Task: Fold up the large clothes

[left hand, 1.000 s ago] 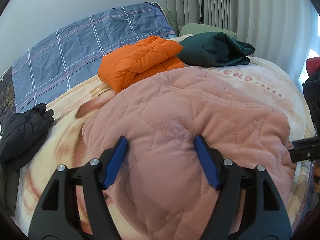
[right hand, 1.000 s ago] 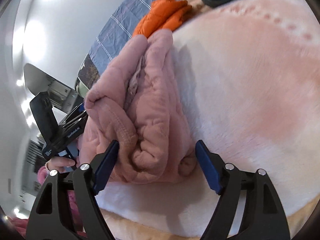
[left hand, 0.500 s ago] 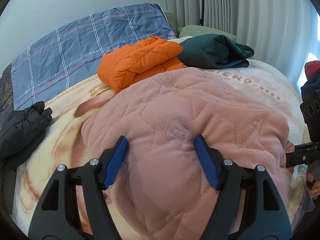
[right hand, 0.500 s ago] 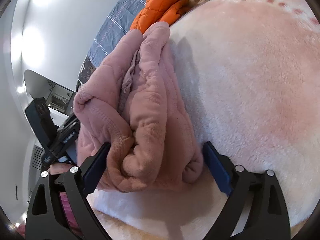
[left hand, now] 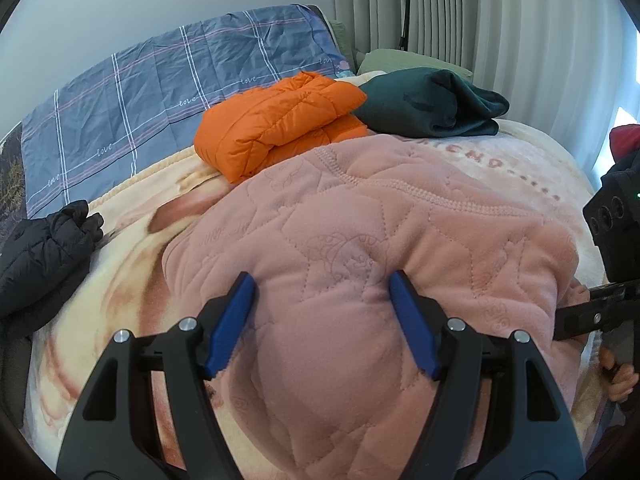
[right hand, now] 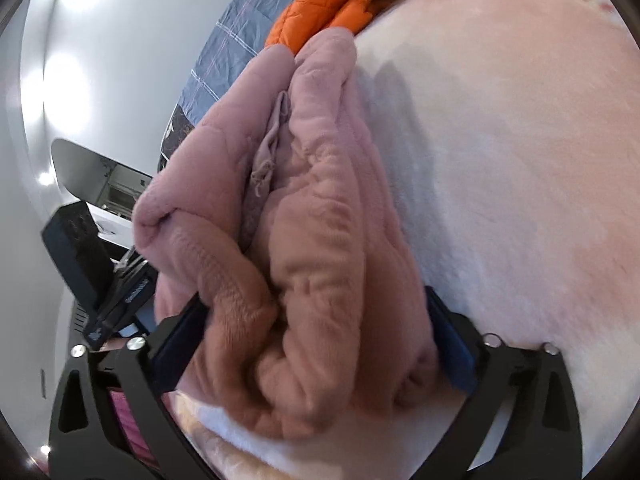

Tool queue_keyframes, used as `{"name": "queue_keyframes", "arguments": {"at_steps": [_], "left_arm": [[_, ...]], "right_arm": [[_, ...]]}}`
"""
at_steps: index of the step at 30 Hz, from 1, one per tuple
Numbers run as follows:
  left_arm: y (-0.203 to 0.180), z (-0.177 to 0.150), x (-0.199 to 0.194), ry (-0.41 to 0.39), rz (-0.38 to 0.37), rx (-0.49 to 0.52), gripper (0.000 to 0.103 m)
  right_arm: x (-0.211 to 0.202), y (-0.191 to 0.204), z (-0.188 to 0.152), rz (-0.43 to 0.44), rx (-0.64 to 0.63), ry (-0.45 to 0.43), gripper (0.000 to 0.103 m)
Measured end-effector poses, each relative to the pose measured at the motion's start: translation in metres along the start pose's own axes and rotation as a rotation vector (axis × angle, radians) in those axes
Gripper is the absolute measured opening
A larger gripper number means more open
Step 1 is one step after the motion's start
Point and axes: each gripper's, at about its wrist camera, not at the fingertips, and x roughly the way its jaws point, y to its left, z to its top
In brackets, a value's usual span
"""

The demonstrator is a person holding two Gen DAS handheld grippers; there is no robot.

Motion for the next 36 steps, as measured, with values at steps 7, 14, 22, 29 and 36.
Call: {"name": "queue_keyframes", "arguments": {"at_steps": [7, 14, 22, 29, 36], "left_arm": [[0.000, 0.002, 0.002, -0.005, -0.006, -0.005, 0.072], [0.018, 0.007, -0.017, -0.057, -0.017, -0.082, 0.091], [0.115, -0.018, 0.003, 0.015, -0.040, -0.505, 0.101], [0.131, -0.030, 0.034, 0.031, -0.426, -0.742, 0.101], [0.119, -0.030, 0.074, 0.091, -0.545, -0.711, 0.101]], "right_arm": [[-0.010, -0.003, -0.006, -0.015, 0.004, -0.016, 0.084], [-0.013, 0.001, -0.011, -0.049, -0.015, -0.027, 0.077], [-0.009, -0.003, -0.014, -0.053, -0.031, -0.034, 0.080], [-0.007, -0.001, -0.015, -0.052, -0.030, -0.034, 0.082], [-0.005, -0.002, -0.014, -0.053, -0.029, -0.038, 0.085]]}}
